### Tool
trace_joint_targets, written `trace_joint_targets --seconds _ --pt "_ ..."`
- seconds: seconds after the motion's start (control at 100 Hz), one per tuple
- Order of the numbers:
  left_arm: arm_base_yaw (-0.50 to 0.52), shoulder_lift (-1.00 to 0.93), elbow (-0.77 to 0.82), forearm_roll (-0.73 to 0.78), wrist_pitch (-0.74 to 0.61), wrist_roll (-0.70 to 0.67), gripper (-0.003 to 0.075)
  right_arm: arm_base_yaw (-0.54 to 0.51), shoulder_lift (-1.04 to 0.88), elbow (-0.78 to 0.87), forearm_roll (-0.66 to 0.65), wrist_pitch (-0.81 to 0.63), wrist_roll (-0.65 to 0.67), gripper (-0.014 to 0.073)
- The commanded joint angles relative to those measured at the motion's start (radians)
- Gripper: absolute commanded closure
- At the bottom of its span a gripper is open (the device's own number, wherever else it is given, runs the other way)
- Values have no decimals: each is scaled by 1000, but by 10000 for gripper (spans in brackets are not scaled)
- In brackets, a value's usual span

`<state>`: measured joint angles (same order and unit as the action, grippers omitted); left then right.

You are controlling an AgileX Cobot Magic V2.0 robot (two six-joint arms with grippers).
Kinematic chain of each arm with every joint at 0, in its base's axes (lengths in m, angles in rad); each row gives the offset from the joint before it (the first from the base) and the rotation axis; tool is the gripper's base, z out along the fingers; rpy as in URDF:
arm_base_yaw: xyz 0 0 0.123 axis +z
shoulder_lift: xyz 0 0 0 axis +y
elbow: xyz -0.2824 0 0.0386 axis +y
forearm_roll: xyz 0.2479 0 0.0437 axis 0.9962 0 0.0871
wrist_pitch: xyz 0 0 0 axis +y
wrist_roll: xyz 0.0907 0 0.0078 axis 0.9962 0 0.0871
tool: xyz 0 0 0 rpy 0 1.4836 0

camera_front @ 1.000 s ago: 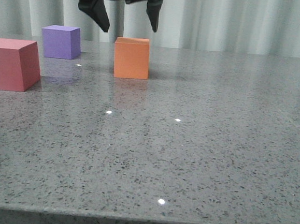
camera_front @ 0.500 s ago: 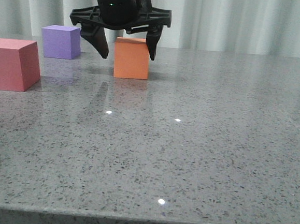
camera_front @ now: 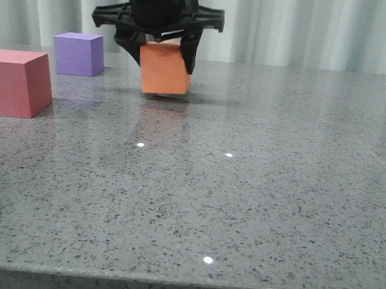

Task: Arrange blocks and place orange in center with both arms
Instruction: 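Close the left gripper on the orange cube and lift it, then carry the orange cube with the left gripper toward the purple cube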

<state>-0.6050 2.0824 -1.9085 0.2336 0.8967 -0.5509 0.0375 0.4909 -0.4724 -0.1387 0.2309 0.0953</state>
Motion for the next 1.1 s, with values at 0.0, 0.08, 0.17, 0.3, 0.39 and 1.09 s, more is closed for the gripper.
trace_joint_targets --seconds 0.0,0.08,0.17,0.3,0.39,1.09 --pt "-11 -105 -35 35 -40 1 315 -5 1 -28 -10 -72 -6 662" --pt "-11 -139 -35 35 -33 37 315 -5 1 -28 -10 -72 -6 662" --pt "-3 -178 -35 39 -8 65 315 -5 1 -28 -10 -72 -6 662" --pt "24 -251 -19 50 17 103 315 -5 1 -28 -10 -72 -6 662" --pt "51 -307 11 56 17 131 315 -5 1 -28 -10 -72 -6 662" --pt "377 -489 330 -181 -177 466 315 -5 1 -28 -10 -72 -6 662"
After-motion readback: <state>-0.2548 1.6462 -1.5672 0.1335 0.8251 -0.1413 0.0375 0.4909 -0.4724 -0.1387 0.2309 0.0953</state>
